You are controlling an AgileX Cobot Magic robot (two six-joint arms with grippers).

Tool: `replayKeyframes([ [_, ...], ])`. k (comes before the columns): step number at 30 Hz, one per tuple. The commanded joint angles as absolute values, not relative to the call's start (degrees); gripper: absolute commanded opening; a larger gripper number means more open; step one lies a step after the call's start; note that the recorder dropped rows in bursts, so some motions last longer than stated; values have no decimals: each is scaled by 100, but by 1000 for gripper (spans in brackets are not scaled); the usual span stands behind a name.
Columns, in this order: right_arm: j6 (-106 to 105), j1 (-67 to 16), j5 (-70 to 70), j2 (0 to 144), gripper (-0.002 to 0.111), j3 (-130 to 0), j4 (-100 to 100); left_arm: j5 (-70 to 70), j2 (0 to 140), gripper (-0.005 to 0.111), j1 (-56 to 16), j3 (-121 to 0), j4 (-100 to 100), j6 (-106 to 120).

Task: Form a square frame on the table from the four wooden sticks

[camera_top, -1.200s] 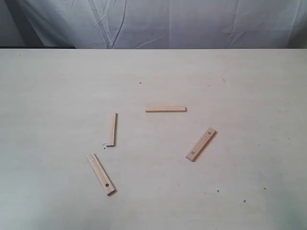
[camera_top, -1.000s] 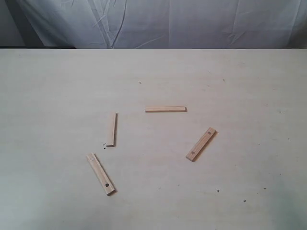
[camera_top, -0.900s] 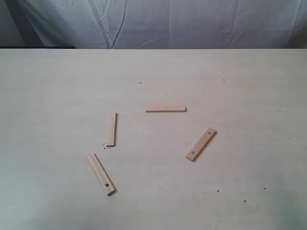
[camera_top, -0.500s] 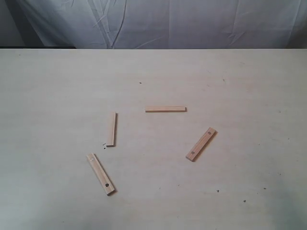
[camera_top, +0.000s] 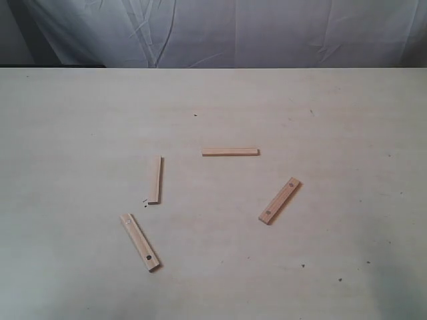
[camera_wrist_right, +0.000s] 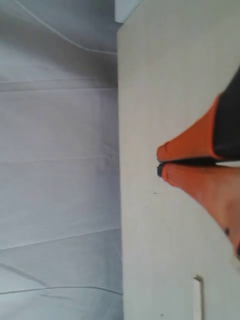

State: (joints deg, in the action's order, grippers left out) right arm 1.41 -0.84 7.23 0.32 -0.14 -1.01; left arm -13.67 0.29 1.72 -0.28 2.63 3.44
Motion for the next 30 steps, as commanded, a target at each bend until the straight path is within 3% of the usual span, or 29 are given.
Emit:
replayKeyframes([
  [1,137,-60,33,0,0,0,-96,-1324,0,0,170,0,219,314],
  [17,148,-60,-223,0,0,0,-96,-1295,0,0,170,0,141,314],
  [30,148,-60,-201,0,0,0,-96,465,0,0,170,0,532,294],
])
